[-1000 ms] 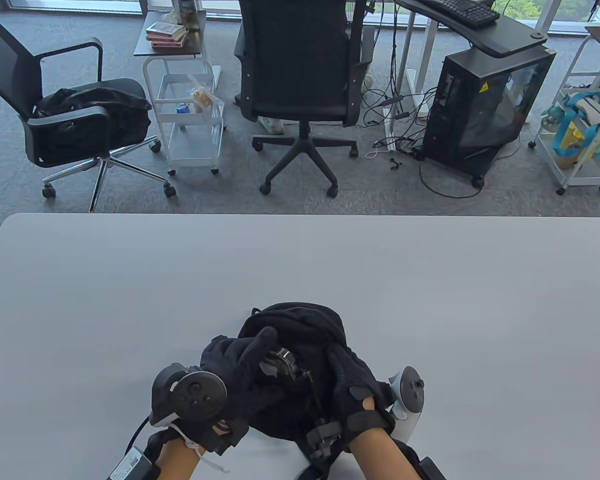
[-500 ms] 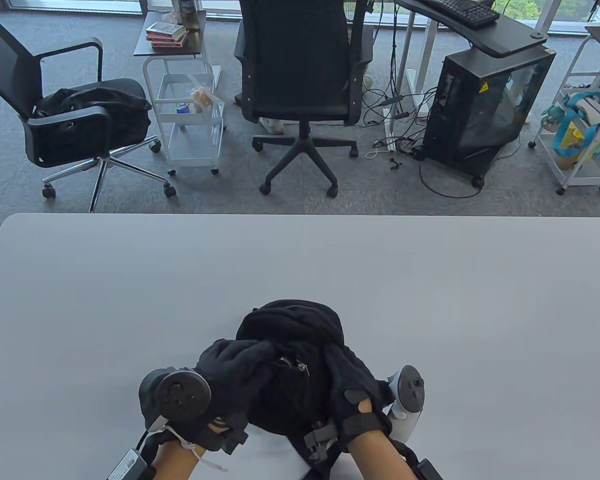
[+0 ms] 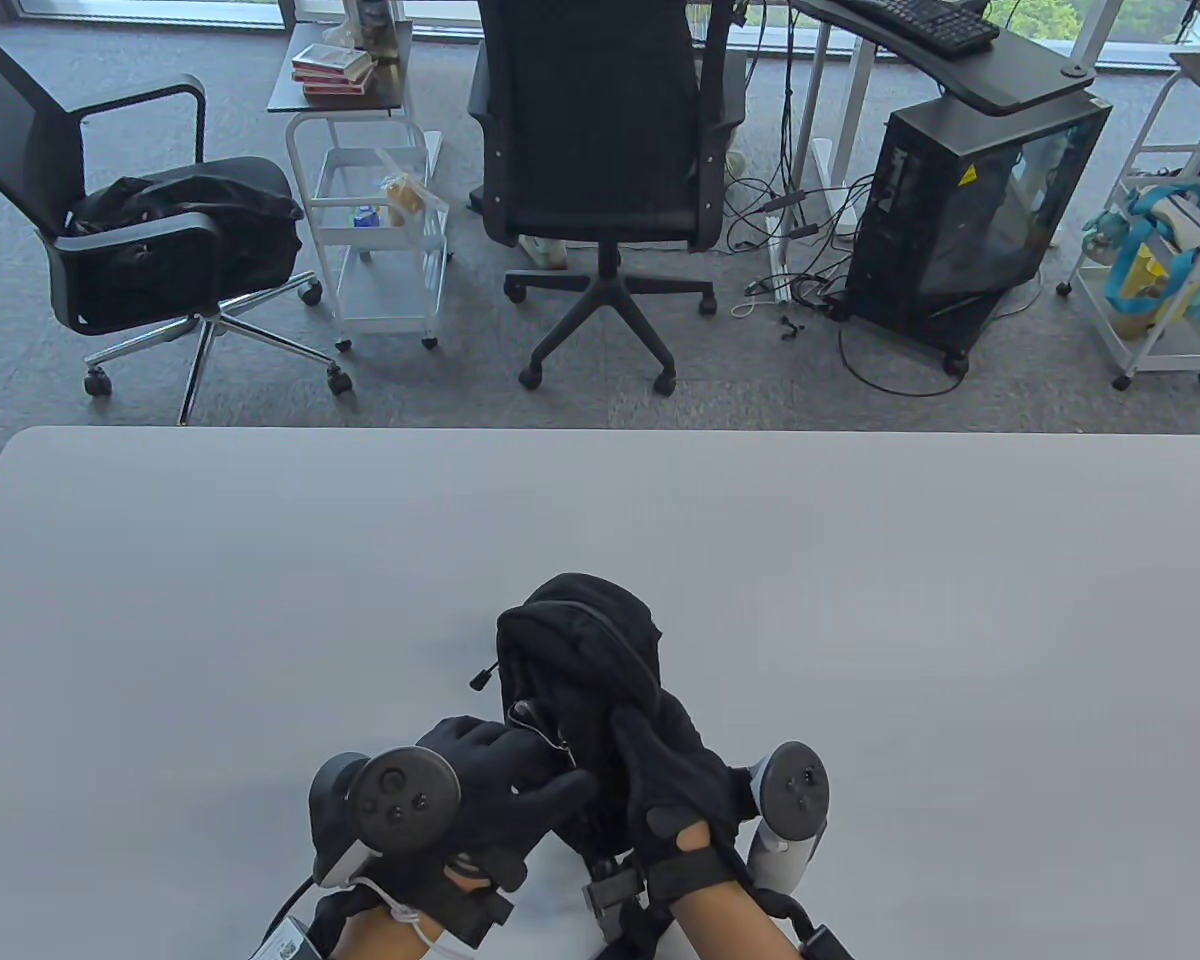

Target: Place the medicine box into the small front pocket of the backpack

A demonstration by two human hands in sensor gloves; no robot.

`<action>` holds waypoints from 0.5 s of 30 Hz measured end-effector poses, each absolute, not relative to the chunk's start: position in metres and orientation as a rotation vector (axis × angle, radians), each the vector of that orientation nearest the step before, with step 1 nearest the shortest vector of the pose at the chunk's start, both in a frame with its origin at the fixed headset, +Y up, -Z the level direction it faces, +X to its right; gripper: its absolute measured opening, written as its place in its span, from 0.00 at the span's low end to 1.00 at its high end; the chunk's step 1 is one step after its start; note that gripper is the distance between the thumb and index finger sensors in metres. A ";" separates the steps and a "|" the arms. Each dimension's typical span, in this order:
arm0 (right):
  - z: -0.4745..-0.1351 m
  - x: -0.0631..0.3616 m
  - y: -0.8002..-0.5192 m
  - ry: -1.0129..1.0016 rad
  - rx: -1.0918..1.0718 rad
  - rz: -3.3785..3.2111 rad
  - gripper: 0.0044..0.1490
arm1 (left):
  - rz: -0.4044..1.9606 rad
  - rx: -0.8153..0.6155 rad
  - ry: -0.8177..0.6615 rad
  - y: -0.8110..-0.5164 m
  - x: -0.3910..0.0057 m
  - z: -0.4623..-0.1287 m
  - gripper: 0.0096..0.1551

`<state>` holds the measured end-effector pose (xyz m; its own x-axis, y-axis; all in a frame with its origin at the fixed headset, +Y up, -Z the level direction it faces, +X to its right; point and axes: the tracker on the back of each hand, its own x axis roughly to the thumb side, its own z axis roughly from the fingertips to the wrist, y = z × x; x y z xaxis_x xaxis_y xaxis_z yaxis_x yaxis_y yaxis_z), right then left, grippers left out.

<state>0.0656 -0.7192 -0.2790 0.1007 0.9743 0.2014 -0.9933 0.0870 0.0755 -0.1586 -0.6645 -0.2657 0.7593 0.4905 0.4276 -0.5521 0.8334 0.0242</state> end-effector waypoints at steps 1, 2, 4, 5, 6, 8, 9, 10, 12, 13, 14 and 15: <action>-0.279 0.064 -0.719 -0.107 0.210 1.468 0.35 | 0.551 0.148 -0.413 -0.665 -0.158 -0.265 0.40; -0.279 0.063 -0.720 -0.108 0.207 1.471 0.35 | 0.543 0.144 -0.397 -0.665 -0.157 -0.265 0.36; -0.280 0.063 -0.721 -0.107 0.201 1.481 0.35 | 0.569 0.143 -0.363 -0.665 -0.156 -0.264 0.24; -0.281 0.065 -0.722 -0.111 0.188 1.473 0.35 | 0.575 0.147 -0.370 -0.665 -0.156 -0.265 0.21; -0.282 0.068 -0.723 -0.118 0.174 1.458 0.35 | 0.578 0.155 -0.374 -0.664 -0.158 -0.265 0.20; -0.285 0.074 -0.725 -0.111 0.161 1.436 0.34 | 0.591 0.223 -0.358 -0.659 -0.164 -0.265 0.19; -0.287 0.077 -0.726 -0.108 0.156 1.436 0.34 | 0.596 0.250 -0.364 -0.657 -0.167 -0.265 0.19; -0.289 0.081 -0.727 -0.100 0.149 1.435 0.33 | 0.616 0.291 -0.383 -0.653 -0.172 -0.266 0.20; -0.292 0.085 -0.728 -0.081 0.146 1.396 0.33 | 0.631 0.305 -0.383 -0.651 -0.179 -0.268 0.20; -0.292 0.086 -0.728 -0.074 0.143 1.364 0.33 | 0.643 0.306 -0.381 -0.651 -0.181 -0.269 0.20; -0.291 0.086 -0.726 -0.066 0.145 1.333 0.33 | 0.646 0.299 -0.365 -0.651 -0.184 -0.271 0.20; -0.291 0.087 -0.725 -0.063 0.146 1.315 0.33 | 0.648 0.296 -0.354 -0.651 -0.187 -0.272 0.20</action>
<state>0.0872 -0.7245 -0.2908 0.2529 0.9588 0.1292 -0.9668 0.2454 0.0714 -0.1873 -0.6510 -0.2724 0.7418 0.5319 0.4084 -0.6311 0.7596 0.1569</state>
